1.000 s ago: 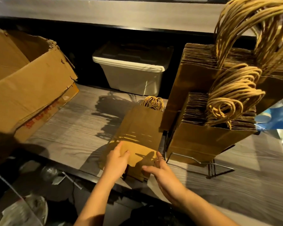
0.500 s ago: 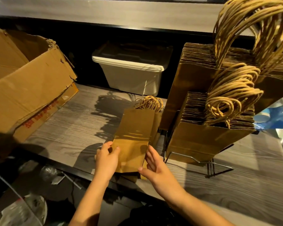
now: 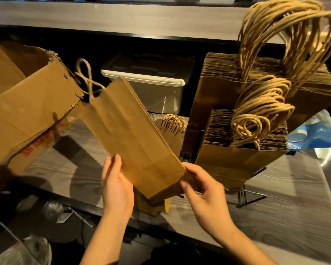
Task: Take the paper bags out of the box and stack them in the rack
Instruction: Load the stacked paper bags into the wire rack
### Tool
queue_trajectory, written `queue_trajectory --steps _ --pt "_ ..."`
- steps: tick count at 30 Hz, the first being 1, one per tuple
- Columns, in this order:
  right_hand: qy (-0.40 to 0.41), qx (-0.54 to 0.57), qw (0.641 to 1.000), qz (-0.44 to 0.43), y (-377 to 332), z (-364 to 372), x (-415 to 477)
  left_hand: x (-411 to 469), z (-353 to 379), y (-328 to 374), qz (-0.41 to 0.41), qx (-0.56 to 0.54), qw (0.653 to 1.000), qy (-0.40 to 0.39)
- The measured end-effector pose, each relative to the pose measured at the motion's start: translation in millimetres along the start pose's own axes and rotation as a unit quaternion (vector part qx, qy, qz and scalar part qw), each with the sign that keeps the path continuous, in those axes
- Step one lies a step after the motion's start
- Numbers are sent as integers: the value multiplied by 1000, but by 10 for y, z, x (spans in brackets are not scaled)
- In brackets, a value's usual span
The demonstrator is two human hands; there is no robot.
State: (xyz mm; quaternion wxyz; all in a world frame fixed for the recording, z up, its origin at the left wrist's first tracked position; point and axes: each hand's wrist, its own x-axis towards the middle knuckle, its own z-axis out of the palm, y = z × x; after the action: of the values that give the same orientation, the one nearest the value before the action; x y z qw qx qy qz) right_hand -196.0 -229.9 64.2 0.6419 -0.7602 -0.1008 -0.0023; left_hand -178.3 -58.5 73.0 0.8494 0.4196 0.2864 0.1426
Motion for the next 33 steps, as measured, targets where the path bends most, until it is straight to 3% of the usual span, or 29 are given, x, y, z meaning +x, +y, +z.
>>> queue_trajectory --steps 5,8,11,15,21,28,33 --pt "137 -167 953 -214 20 -254 -4 -296 276 120 101 0 990 -103" --pt "212 -227 914 -261 54 -413 12 -411 411 83 129 28 978 -161" --pt "278 -255 894 -244 105 -554 17 -506 574 14 120 72 970 -199" --pt "327 -237 891 -208 205 -702 26 -539 770 -131 143 155 928 -306" --pt "381 -193 899 -94 335 -830 -16 -508 924 -414 116 221 903 -348" --pt "362 -173 915 -50 406 -822 10 -476 973 -545 129 267 887 -353" --pt "280 -52 958 -46 247 -784 152 -446 986 -610 96 239 898 -356"
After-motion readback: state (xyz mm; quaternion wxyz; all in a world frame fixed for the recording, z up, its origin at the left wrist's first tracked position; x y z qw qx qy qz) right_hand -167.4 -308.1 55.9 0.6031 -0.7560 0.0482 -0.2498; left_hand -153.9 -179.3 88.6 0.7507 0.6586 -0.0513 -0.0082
